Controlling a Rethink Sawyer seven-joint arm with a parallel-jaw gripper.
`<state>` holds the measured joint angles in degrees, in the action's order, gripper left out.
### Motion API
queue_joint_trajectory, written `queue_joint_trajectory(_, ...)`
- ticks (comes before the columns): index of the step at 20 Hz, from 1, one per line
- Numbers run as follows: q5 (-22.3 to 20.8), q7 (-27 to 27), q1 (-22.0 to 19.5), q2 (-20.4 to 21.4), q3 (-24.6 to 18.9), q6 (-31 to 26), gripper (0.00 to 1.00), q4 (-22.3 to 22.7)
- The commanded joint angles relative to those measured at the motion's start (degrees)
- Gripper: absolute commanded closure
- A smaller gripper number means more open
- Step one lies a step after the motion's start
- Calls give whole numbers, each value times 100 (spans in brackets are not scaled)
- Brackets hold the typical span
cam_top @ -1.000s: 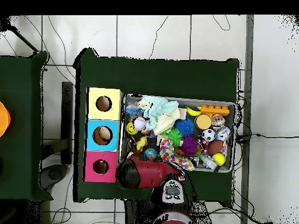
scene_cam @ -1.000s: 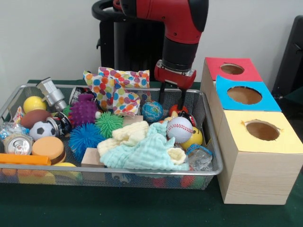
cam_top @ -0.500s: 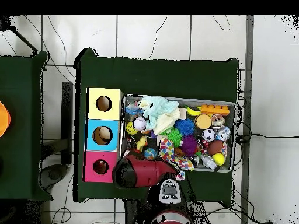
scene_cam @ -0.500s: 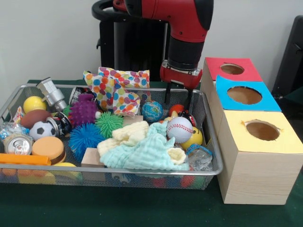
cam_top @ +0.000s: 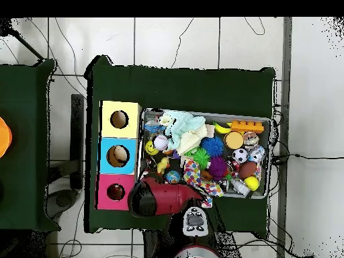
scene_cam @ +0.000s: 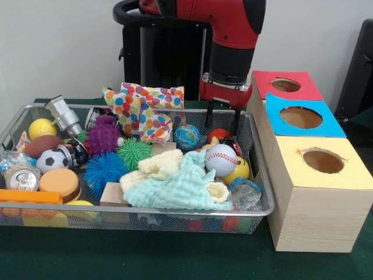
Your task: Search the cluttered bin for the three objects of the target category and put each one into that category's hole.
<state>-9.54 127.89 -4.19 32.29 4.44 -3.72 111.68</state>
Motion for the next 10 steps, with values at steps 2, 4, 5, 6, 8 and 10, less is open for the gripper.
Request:
queue_joint_trajectory(2, 84, 615, -145, -239, -421, 629, 0, -613)
queue_joint_trajectory(4, 71, 589, -142, -310, -399, 685, 0, -672)
queue_joint_trajectory(5, 72, 564, -145, -318, -395, 670, 0, -710)
queue_joint_trajectory(6, 77, 553, -141, -327, -386, 669, 0, -729)
queue_joint_trajectory(8, 76, 538, -125, -365, -359, 714, 0, -773)
queue_joint_trajectory(10, 65, 533, -138, -393, -366, 762, 0, -783)
